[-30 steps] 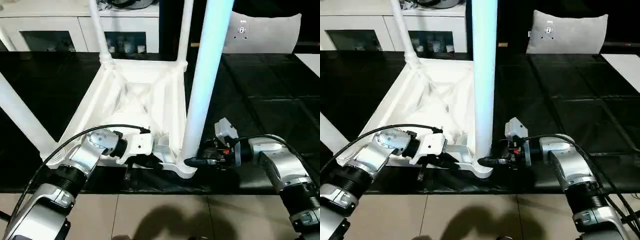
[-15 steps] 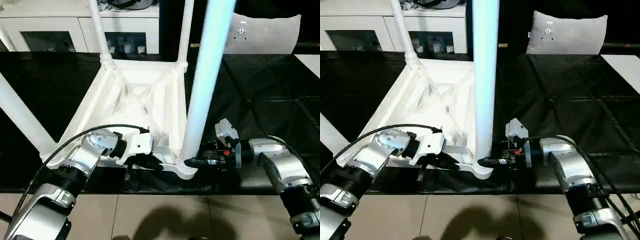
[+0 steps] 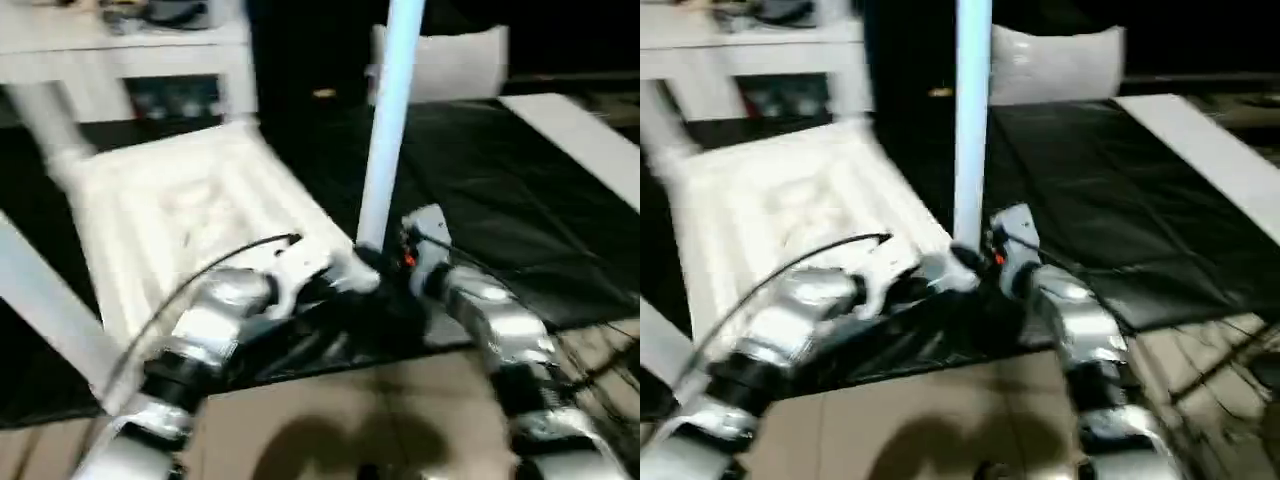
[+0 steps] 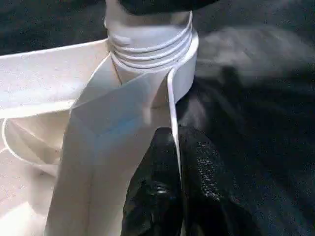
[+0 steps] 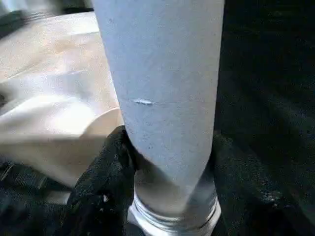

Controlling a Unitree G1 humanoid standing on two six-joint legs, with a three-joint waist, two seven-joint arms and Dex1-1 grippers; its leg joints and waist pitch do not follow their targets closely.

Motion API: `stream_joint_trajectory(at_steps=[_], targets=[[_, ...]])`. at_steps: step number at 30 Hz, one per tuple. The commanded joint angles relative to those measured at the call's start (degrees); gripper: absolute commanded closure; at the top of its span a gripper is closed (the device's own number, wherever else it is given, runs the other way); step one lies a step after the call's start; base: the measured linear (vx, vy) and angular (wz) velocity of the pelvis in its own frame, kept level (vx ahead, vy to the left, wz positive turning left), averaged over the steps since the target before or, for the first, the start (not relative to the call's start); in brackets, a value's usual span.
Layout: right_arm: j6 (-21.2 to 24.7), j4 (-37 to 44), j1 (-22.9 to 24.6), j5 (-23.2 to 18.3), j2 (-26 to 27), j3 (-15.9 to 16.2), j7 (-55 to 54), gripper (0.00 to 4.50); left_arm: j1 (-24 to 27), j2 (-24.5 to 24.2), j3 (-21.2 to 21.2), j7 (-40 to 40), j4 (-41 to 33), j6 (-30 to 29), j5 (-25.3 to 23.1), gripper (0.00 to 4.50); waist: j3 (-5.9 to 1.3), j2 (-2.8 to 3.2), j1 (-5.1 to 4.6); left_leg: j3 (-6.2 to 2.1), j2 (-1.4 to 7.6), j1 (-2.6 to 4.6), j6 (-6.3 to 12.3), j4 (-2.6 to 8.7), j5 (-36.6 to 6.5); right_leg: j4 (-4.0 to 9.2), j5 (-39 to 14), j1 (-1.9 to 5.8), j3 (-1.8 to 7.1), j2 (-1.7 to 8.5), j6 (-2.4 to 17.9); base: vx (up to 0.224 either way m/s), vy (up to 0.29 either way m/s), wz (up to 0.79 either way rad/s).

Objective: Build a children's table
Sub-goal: Rotate leg to tighten

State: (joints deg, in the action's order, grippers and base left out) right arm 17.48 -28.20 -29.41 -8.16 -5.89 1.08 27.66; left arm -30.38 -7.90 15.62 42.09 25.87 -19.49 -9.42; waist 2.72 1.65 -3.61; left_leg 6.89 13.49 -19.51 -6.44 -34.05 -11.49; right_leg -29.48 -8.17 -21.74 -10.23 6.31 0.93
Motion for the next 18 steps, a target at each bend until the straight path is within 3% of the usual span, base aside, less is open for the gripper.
stream_joint_trajectory(at_steps=[1,2,3,4,5,6,7,8,9,10,11,12,13,14,15,16,18], targets=[[0.58,-4.51,-1.83,1.28,2.38,0.55,-5.91,2.56,-2.15,4.15,2.89,-0.92,-0.57,1.88,0.70,4.50,-2.06,-0.17,-0.42,0.31,-0.08,0.90,1.79,5.62,-36.95,4.13,-32.77,2.19,0.65,1.46,0.62,0.000,0.000,0.00],[0.33,-5.22,-2.25,1.64,2.81,0.26,-7.14,2.56,-2.27,4.38,2.96,-1.49,-0.81,1.51,0.26,4.50,-2.13,-0.45,-0.85,0.78,-1.18,1.67,1.66,4.45,-35.09,5.47,-36.34,1.45,-0.07,1.80,-0.06,0.000,0.000,0.00],[-0.37,-5.54,-2.40,0.25,3.36,-0.90,-6.50,2.56,-2.37,4.25,3.10,-1.68,-0.94,1.41,-0.21,4.50,-2.09,-0.49,-1.75,0.69,-1.88,1.15,1.65,3.72,-32.73,6.65,-40.19,1.93,-1.78,1.93,-2.28,0.000,0.000,0.00],[-0.89,-5.42,-2.39,-0.38,3.65,-1.79,-6.37,2.00,-2.20,3.94,3.23,-1.65,-1.38,1.06,-0.71,4.50,-2.08,0.45,-1.78,0.14,-0.95,0.62,2.00,4.37,-33.63,6.15,-38.46,3.00,-2.04,2.19,-2.96,0.000,0.000,0.00],[-1.35,-4.87,-2.11,-1.07,3.65,-2.51,-5.76,2.00,-1.99,3.40,3.34,-1.44,-1.67,0.79,-1.13,4.50,-1.99,0.56,-1.91,-0.35,-0.05,-0.03,2.11,5.24,-35.60,4.89,-35.87,3.76,-1.64,2.12,-2.68,0.000,0.000,0.00],[-1.54,-4.56,-1.92,-1.28,3.54,-2.66,-5.39,1.84,-1.88,3.05,3.47,-1.37,-1.75,0.82,-1.29,4.50,-1.45,0.86,-0.77,-1.31,2.28,-1.61,1.97,8.05,-42.15,0.30,-30.07,5.29,0.36,1.76,-1.26,-0.028,-0.053,0.05],[-2.34,-3.30,-0.87,-1.35,2.54,-2.62,-3.90,1.84,-1.38,1.51,3.90,-0.74,-1.76,1.35,-1.76,4.50,-1.45,0.87,1.00,-0.96,3.40,-0.52,0.81,9.44,-45.79,-2.96,-22.63,4.57,3.49,1.79,2.10,0.002,-0.097,0.20],[-2.76,-2.73,-0.31,-1.28,1.93,-2.47,-3.08,1.67,-1.15,0.75,4.10,-0.38,-1.64,1.74,-1.93,4.50,-1.23,-0.49,0.64,0.12,1.71,1.07,0.84,8.06,-44.80,-0.07,-27.28,2.32,3.66,1.64,2.38,0.002,-0.097,0.20],[-3.24,-2.66,-0.05,-1.11,1.60,-2.40,-2.81,1.59,-1.01,0.35,4.24,-0.40,-1.47,1.99,-2.10,4.50,-1.11,-2.86,1.27,2.70,-4.37,4.93,1.08,0.69,-31.02,7.00,-49.78,-3.44,0.59,1.86,-2.28,0.007,-0.091,0.26],[-3.60,-2.59,0.22,-1.30,1.18,-2.45,-2.04,1.50,-0.91,-0.01,4.36,-0.28,-1.16,2.72,-2.20,4.50,-1.60,-2.98,1.22,2.78,-5.23,2.44,2.78,-0.87,-21.55,6.87,-55.62,-1.54,0.15,3.11,-5.39,0.061,-0.046,-0.10],[-3.50,-1.37,1.09,-2.31,0.21,-2.86,-0.06,1.50,-0.66,-0.90,4.44,0.49,-0.72,3.55,-2.22,4.50,-2.90,-2.18,2.23,1.46,-3.44,-2.03,3.18,2.12,-14.83,3.60,-46.12,2.71,1.55,3.52,-4.87,0.061,-0.046,-0.10],[-3.77,-0.23,1.85,-3.00,-0.76,-2.89,1.97,1.32,-0.45,-1.73,4.63,1.37,-0.37,4.54,-2.23,4.50,-3.82,-1.35,3.32,1.08,-2.68,-2.29,3.49,2.96,-11.01,3.16,-39.43,3.17,2.39,3.65,-3.59,0.126,0.006,-0.24],[-4.06,1.25,2.79,-3.63,-2.13,-2.69,4.73,1.23,-0.21,-2.68,4.77,2.35,0.04,5.58,-2.27,4.50,-3.56,-0.69,3.96,0.80,-1.43,-1.41,3.59,3.43,-7.89,2.33,-28.30,1.74,3.20,2.95,1.29,0.065,-0.013,0.09],[-4.51,3.17,4.00,-4.36,-4.21,-2.32,8.75,1.14,0.07,-4.04,5.01,3.95,0.71,7.94,-2.31,4.50,-3.35,-0.98,4.04,1.08,-1.32,-1.20,4.01,3.48,-8.44,2.02,-25.42,1.42,3.37,2.54,3.20,0.065,-0.013,0.09],[-4.60,3.55,4.24,-4.51,-4.64,-2.25,9.61,1.06,0.13,-4.34,5.06,4.33,0.86,8.56,-2.31,4.50,-3.02,-1.07,4.21,1.57,-1.44,-1.12,4.66,3.76,-11.88,1.85,-25.95,1.32,3.47,2.06,5.60,0.042,-0.013,0.18],[-4.87,4.70,5.01,-5.04,-6.46,-2.08,12.74,0.97,0.43,-5.51,5.27,5.82,1.28,10.47,-2.26,4.50,-3.00,-0.85,4.26,1.65,-1.60,-1.21,4.53,3.80,-14.27,1.69,-28.06,1.27,3.66,1.98,6.18,0.000,0.000,0.00],[-5.48,5.23,5.50,-5.28,-8.12,-1.93,15.28,0.79,0.74,-6.68,5.67,7.29,1.36,11.80,-1.92,4.50,-3.49,-0.76,4.40,1.45,-1.29,-1.52,4.84,3.92,-13.10,1.19,-25.58,1.70,4.07,2.12,6.94,0.000,0.000,0.00]])
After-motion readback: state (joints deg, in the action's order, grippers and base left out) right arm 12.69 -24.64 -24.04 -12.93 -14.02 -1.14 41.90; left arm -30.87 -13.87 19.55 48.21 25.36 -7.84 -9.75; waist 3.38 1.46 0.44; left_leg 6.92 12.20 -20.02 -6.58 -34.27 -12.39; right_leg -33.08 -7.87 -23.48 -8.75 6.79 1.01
